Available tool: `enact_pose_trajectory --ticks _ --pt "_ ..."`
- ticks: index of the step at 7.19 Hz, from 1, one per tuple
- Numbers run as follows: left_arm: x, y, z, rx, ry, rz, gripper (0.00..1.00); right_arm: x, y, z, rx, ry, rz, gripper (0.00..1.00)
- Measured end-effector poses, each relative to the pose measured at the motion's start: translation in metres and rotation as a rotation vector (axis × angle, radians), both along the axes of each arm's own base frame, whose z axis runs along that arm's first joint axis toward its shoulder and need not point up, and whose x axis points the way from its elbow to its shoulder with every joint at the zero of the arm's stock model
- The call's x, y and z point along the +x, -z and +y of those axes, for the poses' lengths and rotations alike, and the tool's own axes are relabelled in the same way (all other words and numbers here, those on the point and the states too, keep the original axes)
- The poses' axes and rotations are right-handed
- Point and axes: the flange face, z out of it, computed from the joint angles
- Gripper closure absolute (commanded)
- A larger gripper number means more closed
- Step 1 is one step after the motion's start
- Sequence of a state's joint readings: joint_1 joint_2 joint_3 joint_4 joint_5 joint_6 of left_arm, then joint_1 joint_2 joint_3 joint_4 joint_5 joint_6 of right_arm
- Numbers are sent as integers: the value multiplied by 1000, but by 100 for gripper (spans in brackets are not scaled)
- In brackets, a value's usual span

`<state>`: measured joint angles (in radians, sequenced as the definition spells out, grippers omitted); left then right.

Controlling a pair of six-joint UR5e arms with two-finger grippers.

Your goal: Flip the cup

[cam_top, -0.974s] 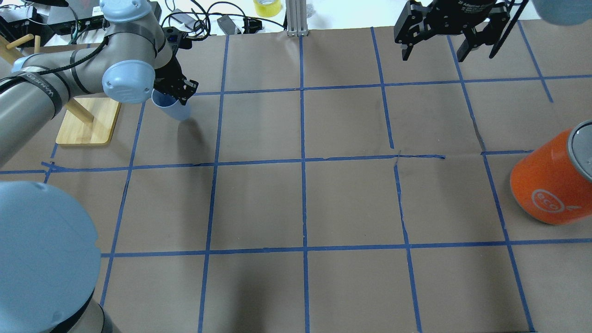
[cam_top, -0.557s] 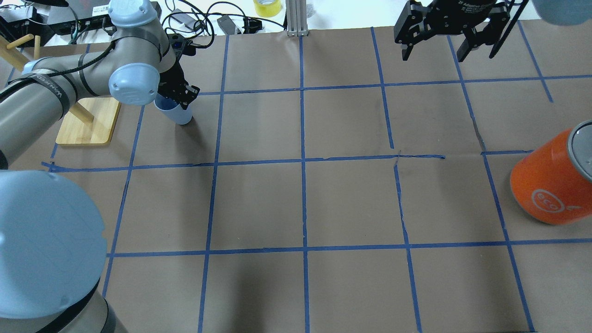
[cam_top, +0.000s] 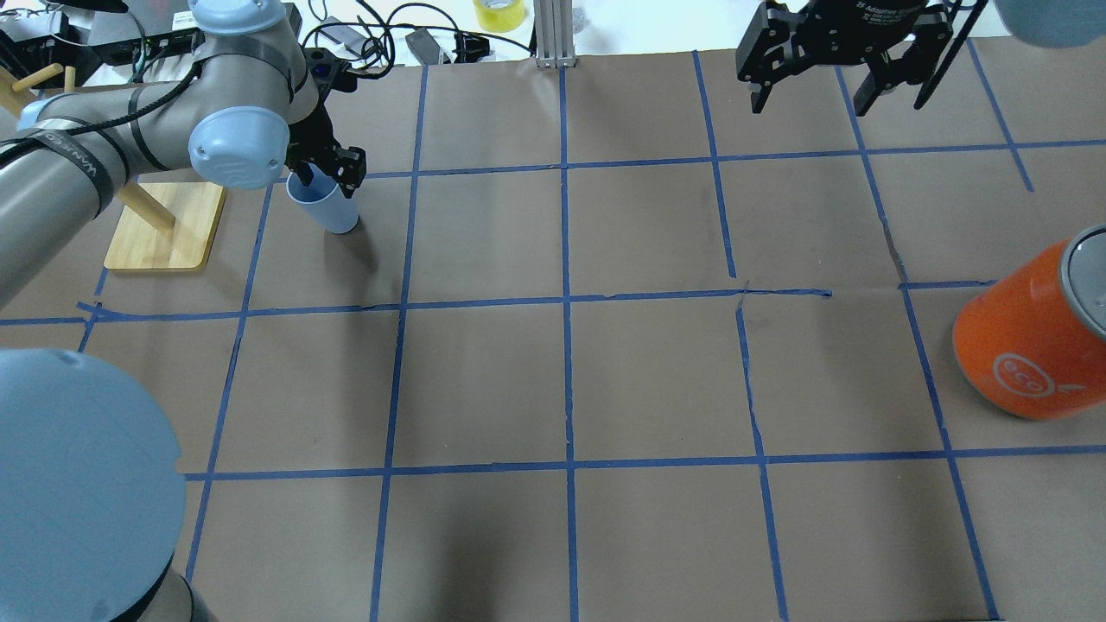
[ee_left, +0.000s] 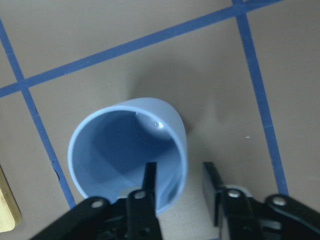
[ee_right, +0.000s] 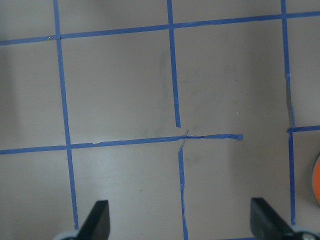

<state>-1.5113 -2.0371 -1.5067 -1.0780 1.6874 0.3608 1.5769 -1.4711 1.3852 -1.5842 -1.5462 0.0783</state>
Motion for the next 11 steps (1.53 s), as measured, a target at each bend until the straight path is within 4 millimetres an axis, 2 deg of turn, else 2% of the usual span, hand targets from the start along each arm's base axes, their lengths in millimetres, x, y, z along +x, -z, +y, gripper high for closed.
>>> enact_pose_trajectory --ticks 1,2,3,4,5,7,8,9,11 --pt "-15 -26 13 17 -9 1 7 0 0 0 0 0 0 0" --pt "-40 -54 32 34 -54 6 6 0 0 0 0 0 0 0" --pt "-71 -85 58 35 -103 12 6 0 0 0 0 0 0 0" --pt "-93 -117 89 40 -122 18 6 0 0 0 0 0 0 0" --pt "-100 -150 118 47 -130 20 6 0 0 0 0 0 0 0" --pt "-95 -216 174 17 -138 24 5 0 0 0 1 0 0 0" --pt "-88 -239 192 -14 -150 31 5 0 0 0 1 0 0 0" --pt "-76 -249 198 -29 -174 35 5 0 0 0 1 0 0 0" --pt "-58 -253 199 -40 -212 43 5 0 0 0 2 -1 0 0"
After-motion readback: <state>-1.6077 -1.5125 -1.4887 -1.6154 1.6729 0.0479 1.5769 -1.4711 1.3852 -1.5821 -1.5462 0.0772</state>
